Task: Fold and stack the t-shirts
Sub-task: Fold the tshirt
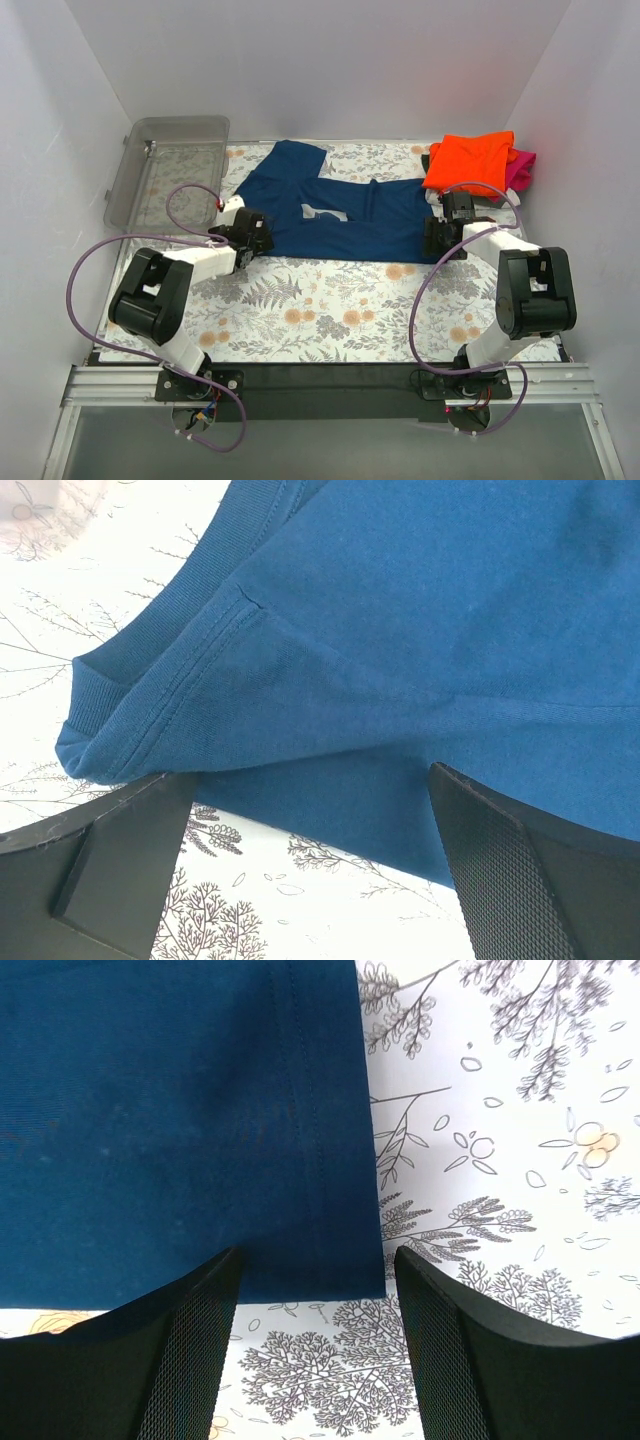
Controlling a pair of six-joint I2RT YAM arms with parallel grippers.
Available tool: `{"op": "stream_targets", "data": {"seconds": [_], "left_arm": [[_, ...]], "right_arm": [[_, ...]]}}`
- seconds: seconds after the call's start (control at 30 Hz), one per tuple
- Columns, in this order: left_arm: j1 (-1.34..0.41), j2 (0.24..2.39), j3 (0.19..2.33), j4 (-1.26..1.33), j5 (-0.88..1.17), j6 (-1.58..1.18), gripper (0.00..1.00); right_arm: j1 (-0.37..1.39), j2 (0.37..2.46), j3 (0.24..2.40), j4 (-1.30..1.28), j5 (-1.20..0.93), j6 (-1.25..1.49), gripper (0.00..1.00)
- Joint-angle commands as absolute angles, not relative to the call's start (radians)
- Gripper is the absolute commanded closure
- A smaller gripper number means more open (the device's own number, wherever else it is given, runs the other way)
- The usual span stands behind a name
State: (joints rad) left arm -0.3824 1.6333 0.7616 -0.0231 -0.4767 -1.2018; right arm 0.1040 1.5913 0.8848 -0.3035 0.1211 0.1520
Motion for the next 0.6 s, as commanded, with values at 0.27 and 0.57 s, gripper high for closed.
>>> {"op": "stream_targets", "data": {"seconds": [0.27,0.57], "left_arm": [[-0.379,1.499,0.719,-0.066,-0.469,-1.212,0.07],[-0.379,1.482,0.722,-0.072,-0.416,-1.226,0.07]], "right_arm": [[0.097,1.652,0.864,-0.311,0.095,0.170,0.52],[0.095,1.625,0.861,-0.380,0.137,0.149,0.99]]}}
